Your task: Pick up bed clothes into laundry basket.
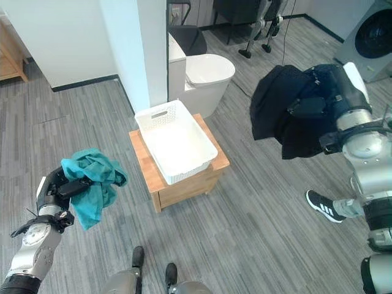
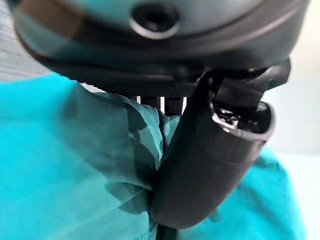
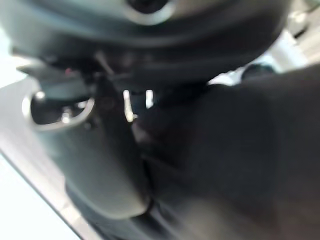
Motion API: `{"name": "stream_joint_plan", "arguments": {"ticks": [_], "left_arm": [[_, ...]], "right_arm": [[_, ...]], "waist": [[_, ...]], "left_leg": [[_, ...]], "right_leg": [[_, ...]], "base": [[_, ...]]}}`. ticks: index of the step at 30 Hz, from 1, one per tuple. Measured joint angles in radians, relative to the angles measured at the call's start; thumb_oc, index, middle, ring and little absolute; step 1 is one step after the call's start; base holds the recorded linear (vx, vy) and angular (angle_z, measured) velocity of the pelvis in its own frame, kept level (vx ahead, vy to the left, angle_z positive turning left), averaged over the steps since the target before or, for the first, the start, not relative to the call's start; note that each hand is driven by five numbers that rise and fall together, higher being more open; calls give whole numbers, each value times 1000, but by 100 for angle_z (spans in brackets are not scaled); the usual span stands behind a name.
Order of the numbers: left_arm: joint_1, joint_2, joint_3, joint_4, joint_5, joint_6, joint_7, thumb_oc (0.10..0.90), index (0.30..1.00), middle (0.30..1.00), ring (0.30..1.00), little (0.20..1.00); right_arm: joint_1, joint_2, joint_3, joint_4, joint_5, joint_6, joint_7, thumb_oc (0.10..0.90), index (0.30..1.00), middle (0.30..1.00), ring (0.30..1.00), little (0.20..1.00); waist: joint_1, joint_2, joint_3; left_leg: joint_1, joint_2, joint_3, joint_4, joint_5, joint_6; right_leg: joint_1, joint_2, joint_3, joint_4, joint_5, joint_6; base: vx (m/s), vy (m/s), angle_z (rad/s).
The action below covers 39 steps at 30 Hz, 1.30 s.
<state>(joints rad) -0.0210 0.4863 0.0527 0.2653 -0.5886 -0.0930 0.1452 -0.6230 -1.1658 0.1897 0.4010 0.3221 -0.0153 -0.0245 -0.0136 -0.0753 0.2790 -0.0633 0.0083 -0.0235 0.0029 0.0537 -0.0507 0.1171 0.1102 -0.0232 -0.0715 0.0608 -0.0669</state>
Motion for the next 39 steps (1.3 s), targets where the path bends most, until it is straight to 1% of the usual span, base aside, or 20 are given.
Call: {"name": "stream_joint_plan", "arguments": {"ticks": [1, 2, 6, 7, 8, 11, 13, 14, 15, 18, 20, 21, 23, 25, 26, 30, 33, 36, 37, 39], "left_arm": [[2, 3, 0, 1, 0, 0, -2, 400, 300, 300, 300, 300], [2, 3, -1, 5, 0, 1, -1, 400, 300, 300, 300, 300], [11, 3, -10, 0, 0, 1, -3, 400, 300, 300, 300, 300], [10, 4, -10, 1, 0, 1, -3, 400, 300, 300, 300, 300], [10, 6, -9, 3, 0, 1, -4, 400, 300, 300, 300, 300], [16, 8, -6, 2, -1, 1, 0, 400, 300, 300, 300, 300], [19, 8, -4, 2, -1, 1, 0, 400, 300, 300, 300, 300], [22, 8, -2, 3, -1, 1, 0, 400, 300, 300, 300, 300], [25, 8, -2, 4, -1, 1, -2, 400, 300, 300, 300, 300], [46, 8, 0, 7, -2, 0, -1, 400, 300, 300, 300, 300], [57, 8, -4, 10, -6, 0, -2, 400, 300, 300, 300, 300], [61, 8, -5, 13, -10, 0, -2, 400, 300, 300, 300, 300], [61, 8, -6, 31, -10, 0, -2, 400, 300, 300, 300, 300], [63, 7, -7, 40, -10, 0, -2, 400, 300, 300, 300, 300], [68, 7, -6, 42, -10, -1, 0, 400, 300, 300, 300, 300], [92, 0, -8, 43, -10, -8, 4, 400, 300, 300, 300, 300], [100, -1, -9, 44, -9, -10, 6, 400, 300, 300, 300, 300], [97, -1, -9, 44, -8, -11, 17, 400, 300, 300, 300, 300], [102, 0, -8, 44, -8, -12, 22, 400, 300, 300, 300, 300], [108, 2, -5, 44, -8, -12, 25, 400, 300, 300, 300, 300]], "right_arm": [[-27, 0, 26, 12, -13, 0, 0, 400, 300, 300, 300, 300], [-46, -2, 47, 18, -31, 0, 0, 400, 300, 300, 300, 300], [-190, -13, 213, 79, -93, 2, -1, 400, 300, 300, 300, 300], [-266, -13, 292, 119, -109, 2, 0, 400, 300, 300, 300, 300], [-301, -13, 323, 137, -115, 2, 0, 400, 300, 300, 300, 300], [-373, -13, 363, 159, -124, 2, -1, 400, 300, 300, 300, 300], [-448, -13, 417, 188, -127, 1, -3, 400, 300, 300, 300, 300], [-479, -13, 451, 199, -128, 1, -3, 400, 300, 300, 300, 300], [-535, -12, 499, 219, -144, 1, -3, 400, 300, 300, 300, 300], [-623, -2, 563, 224, -158, 1, -4, 400, 300, 300, 300, 300], [-671, 7, 590, 225, -163, 1, -5, 400, 300, 300, 300, 300], [-684, 19, 590, 230, -167, 1, -7, 400, 300, 300, 300, 300], [-714, 60, 601, 260, -181, 5, -12, 400, 300, 300, 300, 300], [-722, 74, 613, 260, -190, 6, -13, 400, 300, 300, 300, 300], [-750, 82, 651, 272, -193, 8, -17, 400, 300, 300, 300, 300], [-761, 110, 695, 298, -203, 12, -22, 400, 300, 300, 300, 300], [-764, 127, 707, 310, -203, 16, -24, 400, 300, 300, 300, 300], [-772, 150, 708, 345, -203, 19, -27, 400, 300, 300, 300, 300], [-772, 160, 710, 353, -203, 19, -28, 400, 300, 300, 300, 300], [-783, 183, 710, 381, -203, 22, -29, 400, 300, 300, 300, 300]], "waist": [[-1, 3, -1], [-1, 0, -2], [-2, 3, -2], [-3, 5, -4], [0, 6, -4], [26, 8, -5], [42, 9, -5], [44, 9, -5], [56, 9, -5], [68, 10, -5], [74, 10, -5], [85, 10, -5], [89, 10, -5], [100, 9, -6], [109, 8, -6], [128, 7, -6], [141, 0, -3], [156, -15, 4], [170, -23, 9], [172, -33, 14]], "left_leg": [[13, 6, -2, -26, 58, 33], [13, 2, 2, -38, 81, 42], [28, -16, 16, -84, 93, 59], [31, -23, 15, -90, 99, 67], [27, -27, 14, -89, 99, 68], [14, -35, 13, -90, 97, 71], [4, -39, 7, -89, 97, 72], [3, -39, 7, -89, 97, 72], [-1, -40, 7, -89, 97, 72], [-12, -41, 5, -89, 97, 73], [-23, -41, 6, -89, 99, 75], [-31, -41, 5, -89, 99, 76], [-38, -41, 6, -89, 100, 76], [-52, -40, 6, -89, 101, 77], [-70, -40, 10, -86, 101, 78], [-104, -35, -2, -82, 104, 79], [-128, -35, -12, -78, 106, 80], [-152, -35, -22, -78, 112, 82], [-161, -35, -26, -78, 113, 83], [-171, -36, -36, -78, 115, 83]], "right_leg": [[2, 8, 6, -8, -1, 0], [2, 5, 8, -17, -1, 1], [-4, -13, 23, -17, -7, 10], [-8, -20, 26, -17, -14, 21], [-11, -25, 27, -18, -17, 25], [-24, -32, 28, -18, -21, 32], [-32, -35, 27, -18, -23, 35], [-33, -36, 27, -18, -24, 37], [-37, -37, 27, -18, -25, 38], [-48, -37, 28, -18, -24, 38], [-60, -37, 28, -18, -25, 38], [-66, -37, 26, -18, -24, 38], [-73, -37, 27, -18, -24, 38], [-87, -36, 25, -18, -24, 38], [-104, -36, 26, -18, -23, 40], [-134, -31, 16, -18, -11, 58], [-152, -29, 0, -18, -9, 61], [-175, -28, 0, -18, -7, 64], [-182, -27, -1, -18, -7, 65], [-190, -27, -3, -18, -6, 66]], "base": [[102, 109, -14], [125, 141, -22], [51, 81, -9], [41, 65, 9], [26, 45, 8], [3, 33, 2], [4, 54, 9], [18, 47, 6], [15, 50, 4], [-1, 39, 0], [-10, 25, -1], [-30, 31, 0], [-38, 8, 0], [-36, 6, -2], [0, 0, 0], [-22, -1, 4], [-22, -3, 12], [-10, 3, 10], [-8, 10, 9], [-21, 4, 13]]}}
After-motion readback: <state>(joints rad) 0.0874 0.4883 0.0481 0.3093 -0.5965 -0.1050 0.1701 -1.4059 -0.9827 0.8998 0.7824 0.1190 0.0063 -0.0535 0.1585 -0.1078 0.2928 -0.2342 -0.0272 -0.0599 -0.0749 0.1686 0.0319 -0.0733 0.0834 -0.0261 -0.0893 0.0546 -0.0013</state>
